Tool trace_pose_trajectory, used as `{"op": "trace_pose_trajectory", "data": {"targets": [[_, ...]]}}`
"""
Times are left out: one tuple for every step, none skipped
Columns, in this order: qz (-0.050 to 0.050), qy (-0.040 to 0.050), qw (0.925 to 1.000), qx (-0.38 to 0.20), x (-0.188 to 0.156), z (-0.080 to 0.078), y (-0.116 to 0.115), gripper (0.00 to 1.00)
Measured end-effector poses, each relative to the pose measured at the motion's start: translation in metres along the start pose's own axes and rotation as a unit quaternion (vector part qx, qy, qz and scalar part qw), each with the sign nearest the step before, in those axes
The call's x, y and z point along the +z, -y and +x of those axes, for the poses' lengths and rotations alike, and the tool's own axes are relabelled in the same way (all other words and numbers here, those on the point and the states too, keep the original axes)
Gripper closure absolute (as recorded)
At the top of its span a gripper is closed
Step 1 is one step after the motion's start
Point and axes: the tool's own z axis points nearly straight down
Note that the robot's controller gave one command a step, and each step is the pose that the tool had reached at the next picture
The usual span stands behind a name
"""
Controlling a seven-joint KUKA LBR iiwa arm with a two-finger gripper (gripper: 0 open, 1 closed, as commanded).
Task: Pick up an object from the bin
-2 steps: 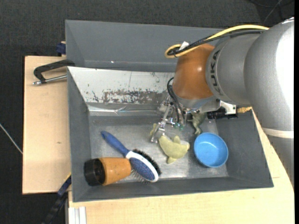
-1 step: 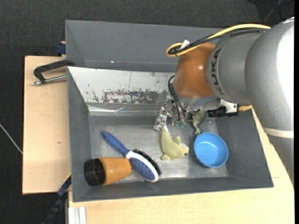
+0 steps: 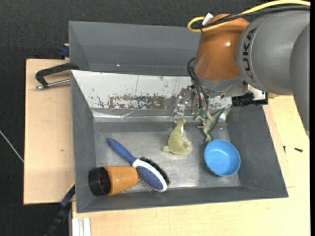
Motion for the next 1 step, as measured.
{"op": "trace_pose_trajectory", "data": {"targets": [[0.001, -0.0018, 1.0, -0.001, -0.0298, -0.0022, -0.0017, 1.0]]}}
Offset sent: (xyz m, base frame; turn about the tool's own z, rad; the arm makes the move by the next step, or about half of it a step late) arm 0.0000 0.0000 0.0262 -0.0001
